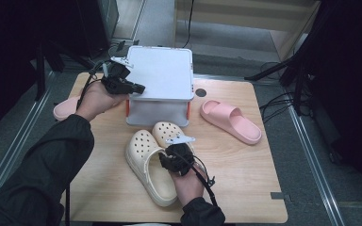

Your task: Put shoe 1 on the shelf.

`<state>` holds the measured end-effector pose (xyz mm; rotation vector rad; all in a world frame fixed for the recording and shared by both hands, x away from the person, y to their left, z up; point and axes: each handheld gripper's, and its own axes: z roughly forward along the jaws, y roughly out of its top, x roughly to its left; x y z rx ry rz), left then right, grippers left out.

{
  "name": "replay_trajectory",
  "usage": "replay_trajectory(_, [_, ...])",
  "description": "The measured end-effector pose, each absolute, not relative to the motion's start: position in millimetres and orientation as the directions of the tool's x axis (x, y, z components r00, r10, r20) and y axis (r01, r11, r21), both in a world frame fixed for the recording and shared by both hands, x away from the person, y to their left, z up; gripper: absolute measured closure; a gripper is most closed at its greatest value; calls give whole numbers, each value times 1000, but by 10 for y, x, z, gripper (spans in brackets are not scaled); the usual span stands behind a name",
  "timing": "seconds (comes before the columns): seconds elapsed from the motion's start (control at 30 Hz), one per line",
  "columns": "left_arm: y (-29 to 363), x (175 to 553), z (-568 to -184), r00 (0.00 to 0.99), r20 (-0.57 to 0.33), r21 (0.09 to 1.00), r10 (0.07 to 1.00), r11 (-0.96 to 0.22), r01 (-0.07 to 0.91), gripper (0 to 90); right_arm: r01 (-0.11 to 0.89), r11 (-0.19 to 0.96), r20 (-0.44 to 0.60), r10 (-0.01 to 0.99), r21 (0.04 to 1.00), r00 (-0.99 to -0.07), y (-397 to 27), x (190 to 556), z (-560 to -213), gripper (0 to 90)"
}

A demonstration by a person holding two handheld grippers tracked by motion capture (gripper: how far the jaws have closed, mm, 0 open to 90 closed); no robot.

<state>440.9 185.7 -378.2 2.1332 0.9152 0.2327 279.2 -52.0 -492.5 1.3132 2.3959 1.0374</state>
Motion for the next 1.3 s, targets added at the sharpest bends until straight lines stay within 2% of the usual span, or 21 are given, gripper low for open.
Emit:
replay_trajectory(0.27, [1843,4409,-3775,716,-130,723,686,-429,542,893,618,347,120,801,705,-587,-514,2889,-4732,654])
replay_trajectory(0.43, [1844,4417,-3774,709,-145,717,690,-420,556,895,598,342,95,810,725,-579,-490,3087,-4641,654])
replay_trajectory(0.73, [1838,4430,-3756,705,-154,701,693,-426,572,896,600,298,132,813,742,-567,-389,3483,-4629,653])
replay_trajectory(0.97, [1813,4429,-3739,713,-127,694,690,-452,561,896,597,295,116,825,746,-553,-338,3734,-4619,652])
replay_trajectory(1.3, [1823,4426,-3749,708,-143,699,692,-436,567,896,612,268,104,858,744,-503,-256,3971,-4662,650])
